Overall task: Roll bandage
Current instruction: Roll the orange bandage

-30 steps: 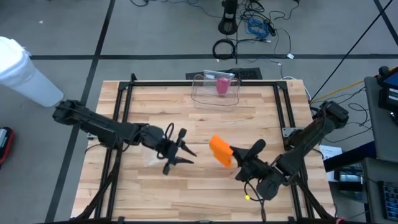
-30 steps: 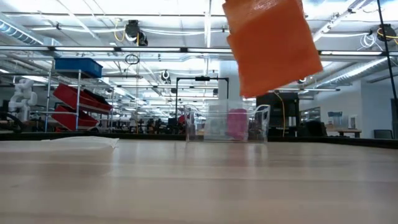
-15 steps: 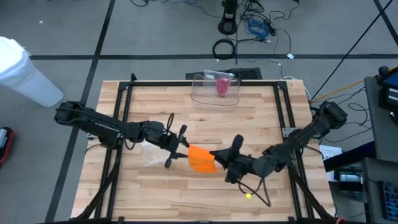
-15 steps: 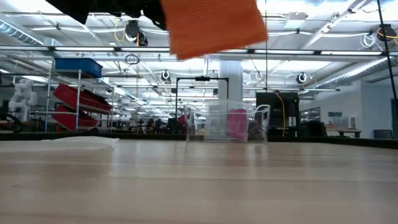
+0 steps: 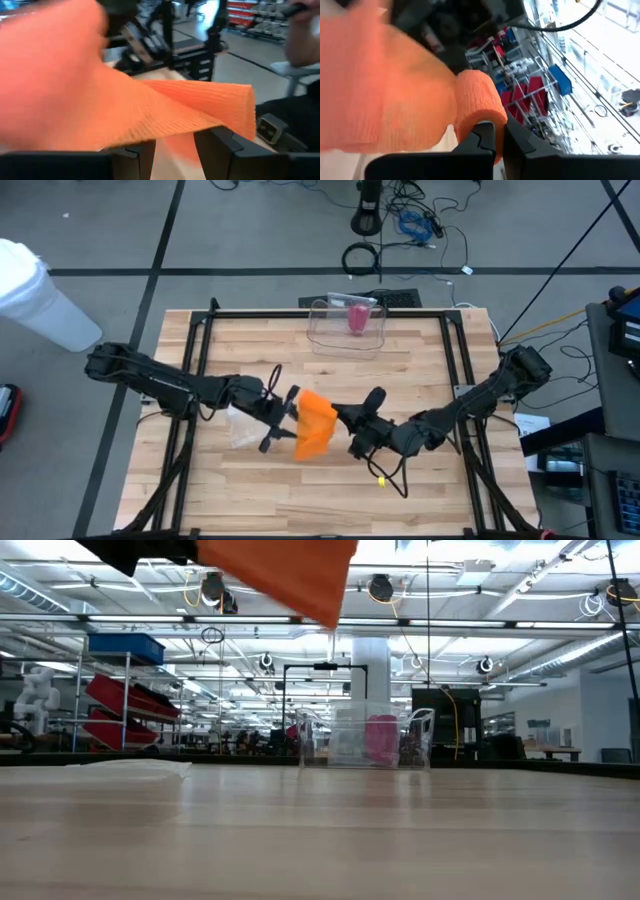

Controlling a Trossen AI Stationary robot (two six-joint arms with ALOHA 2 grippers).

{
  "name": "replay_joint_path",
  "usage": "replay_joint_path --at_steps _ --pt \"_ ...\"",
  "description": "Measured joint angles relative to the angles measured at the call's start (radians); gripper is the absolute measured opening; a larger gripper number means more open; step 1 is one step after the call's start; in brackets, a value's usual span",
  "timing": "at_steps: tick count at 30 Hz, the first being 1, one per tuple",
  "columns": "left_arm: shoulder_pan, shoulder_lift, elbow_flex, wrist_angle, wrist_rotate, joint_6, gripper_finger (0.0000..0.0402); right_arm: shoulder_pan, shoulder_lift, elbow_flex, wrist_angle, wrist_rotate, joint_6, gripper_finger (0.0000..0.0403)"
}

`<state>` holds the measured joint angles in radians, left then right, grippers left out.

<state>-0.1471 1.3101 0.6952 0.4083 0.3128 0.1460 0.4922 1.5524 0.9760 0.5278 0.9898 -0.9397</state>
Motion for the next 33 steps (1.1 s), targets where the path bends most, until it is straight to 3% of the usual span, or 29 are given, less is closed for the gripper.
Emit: replay_joint_path --at_steps 4,13,21,25,29,33 --pt "0.044 -0.031 -0.004 -0.063 -0.005 -0.002 0.0134 0.006 -0.009 -0.032 0.030 0.005 0.001 0.0001" --pt "0.134 -0.159 -0.143 0.043 -0.003 -0.017 0.0134 0.024 -0.030 -0.083 0.112 -0.023 -0.041 0.0004" --pt "0.131 -0.184 -0.164 0.071 0.027 -0.053 0.0134 -0.069 -0.072 -0.254 0.458 -0.318 -0.008 0.0006" --pt "0.132 -0.169 -0.164 0.121 0.026 -0.087 0.0134 -0.132 -0.072 -0.305 0.525 -0.458 0.065 0.0007" --pt "0.132 -0.166 -0.164 0.132 0.026 -0.088 0.0134 -0.192 -0.071 -0.327 0.534 -0.539 0.145 0.0008" --pt "0.132 -0.160 -0.164 0.145 0.026 -0.089 0.0134 -0.221 -0.071 -0.327 0.536 -0.552 0.170 0.0008"
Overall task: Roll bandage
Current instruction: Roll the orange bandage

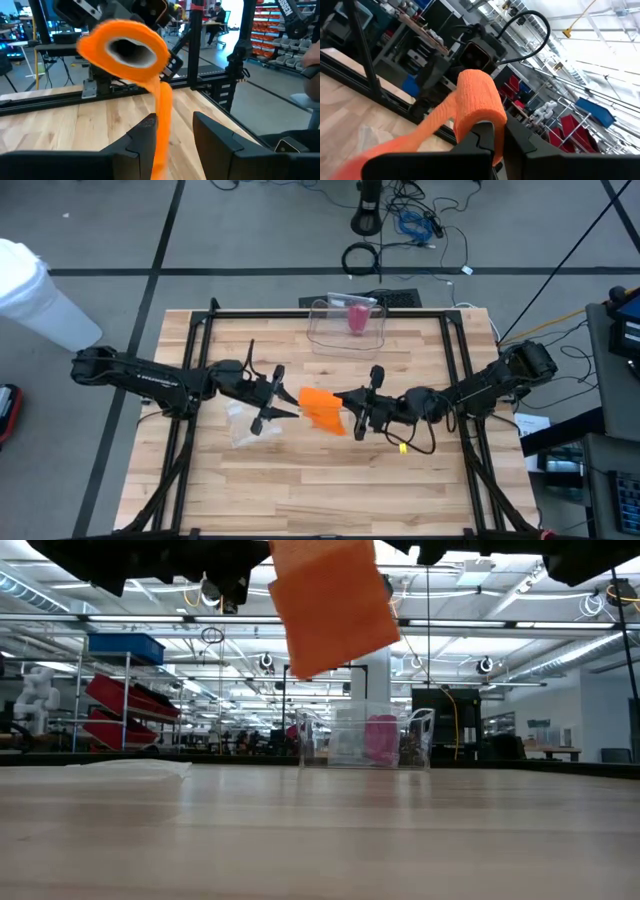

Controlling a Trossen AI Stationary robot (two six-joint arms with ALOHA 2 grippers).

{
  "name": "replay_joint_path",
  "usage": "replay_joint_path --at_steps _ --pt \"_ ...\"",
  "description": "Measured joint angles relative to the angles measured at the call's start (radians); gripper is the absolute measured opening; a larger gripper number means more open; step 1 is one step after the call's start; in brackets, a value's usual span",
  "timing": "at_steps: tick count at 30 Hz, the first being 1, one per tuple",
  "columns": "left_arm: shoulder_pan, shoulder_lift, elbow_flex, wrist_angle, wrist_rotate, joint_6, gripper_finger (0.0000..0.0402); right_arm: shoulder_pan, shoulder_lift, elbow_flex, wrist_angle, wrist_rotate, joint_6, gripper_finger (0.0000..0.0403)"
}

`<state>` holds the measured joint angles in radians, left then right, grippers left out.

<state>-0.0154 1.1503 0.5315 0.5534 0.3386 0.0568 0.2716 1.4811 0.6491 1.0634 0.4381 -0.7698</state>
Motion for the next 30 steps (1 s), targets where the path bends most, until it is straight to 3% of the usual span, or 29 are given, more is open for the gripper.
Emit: replay_joint_path --at_steps 7,10,15,20,23,27,30 --pt "0.000 0.098 0.000 0.091 -0.001 -0.026 0.0134 -0.030 0.000 0.000 0.001 -0.002 0.042 0.0008" --pt "0.000 0.147 0.001 0.156 -0.008 -0.026 0.0134 -0.037 0.000 0.000 0.001 -0.049 0.052 0.0008" --pt "0.000 0.182 0.001 0.193 -0.091 -0.026 0.0134 -0.036 0.000 0.000 0.003 -0.083 0.059 0.0009" --pt "0.000 0.192 0.004 0.205 -0.113 -0.025 0.0129 -0.057 0.000 0.000 0.008 -0.105 0.238 0.0009" --pt "-0.003 0.204 0.009 0.201 -0.089 -0.025 0.0101 -0.069 0.000 0.000 0.033 -0.109 0.265 0.0008" --pt "-0.008 0.223 0.021 0.191 -0.001 -0.007 0.0026 -0.071 0.001 0.001 0.041 -0.117 0.260 0.0005" --pt "-0.013 0.223 0.041 0.149 0.034 0.005 0.0010 -0.070 0.001 0.001 0.064 -0.068 0.257 0.0004"
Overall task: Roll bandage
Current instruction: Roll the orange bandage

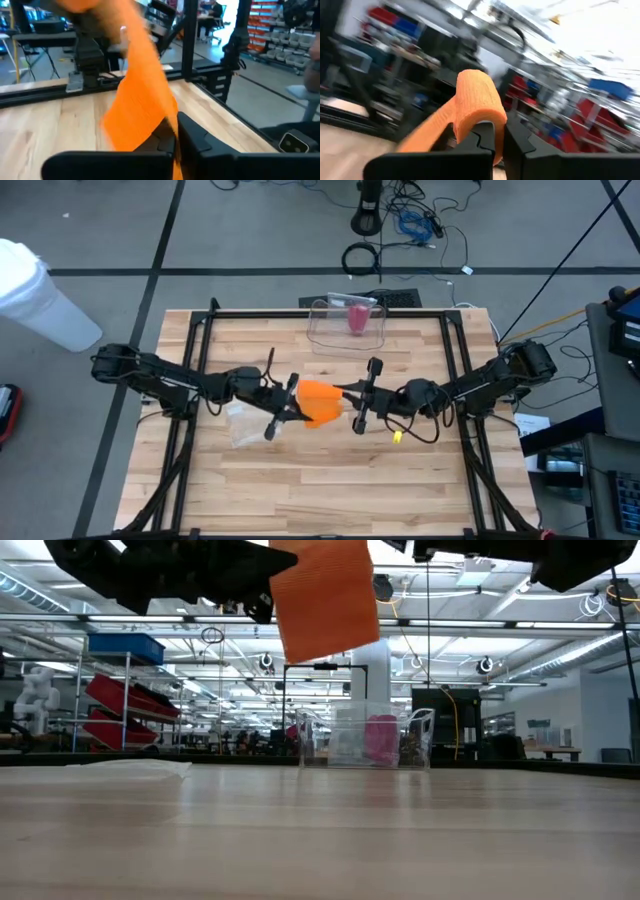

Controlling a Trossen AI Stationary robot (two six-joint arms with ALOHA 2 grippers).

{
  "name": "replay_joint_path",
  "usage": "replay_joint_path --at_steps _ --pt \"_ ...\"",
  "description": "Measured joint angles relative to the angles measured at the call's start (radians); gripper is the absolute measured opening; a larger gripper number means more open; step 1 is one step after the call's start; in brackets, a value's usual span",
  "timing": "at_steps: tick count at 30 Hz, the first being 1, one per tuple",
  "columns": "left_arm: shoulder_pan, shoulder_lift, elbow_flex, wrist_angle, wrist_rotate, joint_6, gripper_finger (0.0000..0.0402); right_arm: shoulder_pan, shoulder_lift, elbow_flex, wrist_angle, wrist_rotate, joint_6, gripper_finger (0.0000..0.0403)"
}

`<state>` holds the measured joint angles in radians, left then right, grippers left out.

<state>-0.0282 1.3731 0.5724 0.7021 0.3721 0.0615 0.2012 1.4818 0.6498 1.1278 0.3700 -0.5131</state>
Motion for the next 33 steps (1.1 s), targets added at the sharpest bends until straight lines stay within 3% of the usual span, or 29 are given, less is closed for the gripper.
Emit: replay_joint_path --at_steps 7,12,16,21,27,33 --pt "-0.014 -0.001 0.061 -0.180 0.049 0.006 0.0004 0.015 0.001 0.000 -0.020 0.248 -0.094 0.0002" --pt "-0.011 -0.001 0.133 -0.473 0.029 0.034 0.0002 0.048 0.001 0.000 -0.021 0.238 -0.162 0.0001" --pt "-0.011 -0.001 0.162 -0.604 -0.045 0.052 0.0001 0.082 0.001 0.000 0.009 0.226 -0.215 0.0001" --pt "-0.011 -0.001 0.165 -0.615 -0.088 0.052 0.0001 0.113 0.001 0.000 0.095 0.225 -0.230 0.0003" --pt "-0.012 -0.001 0.165 -0.594 -0.249 0.058 0.0001 0.120 0.001 0.000 0.131 0.200 -0.113 0.0006" --pt "-0.032 -0.001 0.165 -0.550 -0.228 0.052 0.0006 0.117 0.000 0.001 0.097 0.207 -0.092 0.0007"
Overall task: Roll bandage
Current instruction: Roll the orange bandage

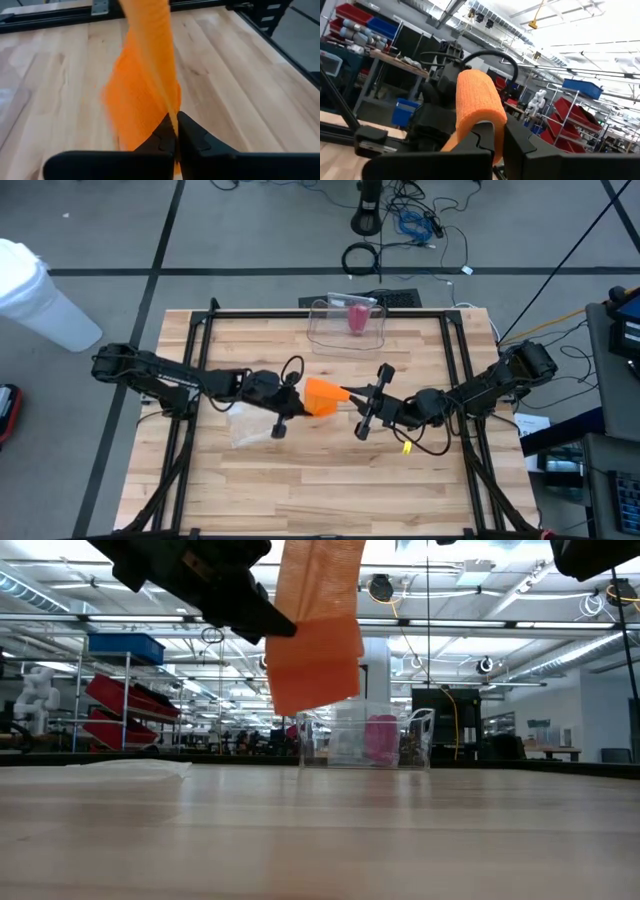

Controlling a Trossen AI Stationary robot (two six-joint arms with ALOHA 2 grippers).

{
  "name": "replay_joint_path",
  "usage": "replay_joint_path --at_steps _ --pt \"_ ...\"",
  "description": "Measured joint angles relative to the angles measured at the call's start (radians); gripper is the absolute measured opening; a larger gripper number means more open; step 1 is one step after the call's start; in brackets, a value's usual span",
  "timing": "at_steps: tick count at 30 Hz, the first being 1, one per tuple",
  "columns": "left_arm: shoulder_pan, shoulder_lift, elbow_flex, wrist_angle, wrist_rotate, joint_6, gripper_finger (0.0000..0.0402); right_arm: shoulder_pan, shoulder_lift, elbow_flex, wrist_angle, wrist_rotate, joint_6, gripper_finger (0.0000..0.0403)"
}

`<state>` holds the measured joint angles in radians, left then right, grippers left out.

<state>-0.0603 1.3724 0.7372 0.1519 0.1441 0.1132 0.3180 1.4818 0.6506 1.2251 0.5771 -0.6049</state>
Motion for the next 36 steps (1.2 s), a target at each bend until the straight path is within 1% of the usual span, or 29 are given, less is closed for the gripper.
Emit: replay_joint_path --at_steps 3,7,11,18,24,25,27,32,34,36 --pt "-0.015 0.000 0.000 0.001 0.003 0.000 0.0021 0.000 0.000 0.000 -0.002 0.013 -0.014 0.0007" --pt "-0.029 0.000 0.000 0.006 0.003 0.000 0.0038 0.000 0.000 0.000 -0.002 0.079 -0.040 0.0008" --pt "-0.029 -0.014 -0.001 -0.008 -0.002 0.006 0.0041 0.011 0.000 0.000 -0.002 0.067 -0.053 0.0008" --pt "-0.023 -0.086 -0.013 -0.039 -0.111 0.038 0.0042 0.045 0.000 0.001 -0.002 0.057 -0.072 0.0008" --pt "-0.018 -0.091 -0.025 -0.042 -0.132 0.052 0.0043 0.056 -0.001 0.042 -0.005 0.068 -0.057 0.0009" --pt "-0.018 -0.088 -0.025 -0.039 -0.132 0.052 0.0043 0.060 -0.001 0.054 -0.004 0.085 -0.055 0.0009" --pt "-0.018 -0.085 -0.025 -0.041 -0.134 0.052 0.0043 0.069 -0.001 0.072 -0.004 0.155 -0.055 0.0009" --pt "-0.021 -0.093 -0.025 -0.038 -0.151 0.053 0.0043 0.083 -0.001 0.094 -0.006 0.393 -0.098 0.0009" --pt "-0.021 -0.095 -0.025 -0.038 -0.164 0.059 0.0043 0.083 -0.001 0.094 -0.013 0.426 -0.125 0.0009" --pt "-0.021 -0.094 -0.025 -0.055 -0.165 0.061 0.0043 0.083 -0.001 0.094 -0.028 0.406 -0.141 0.0009"
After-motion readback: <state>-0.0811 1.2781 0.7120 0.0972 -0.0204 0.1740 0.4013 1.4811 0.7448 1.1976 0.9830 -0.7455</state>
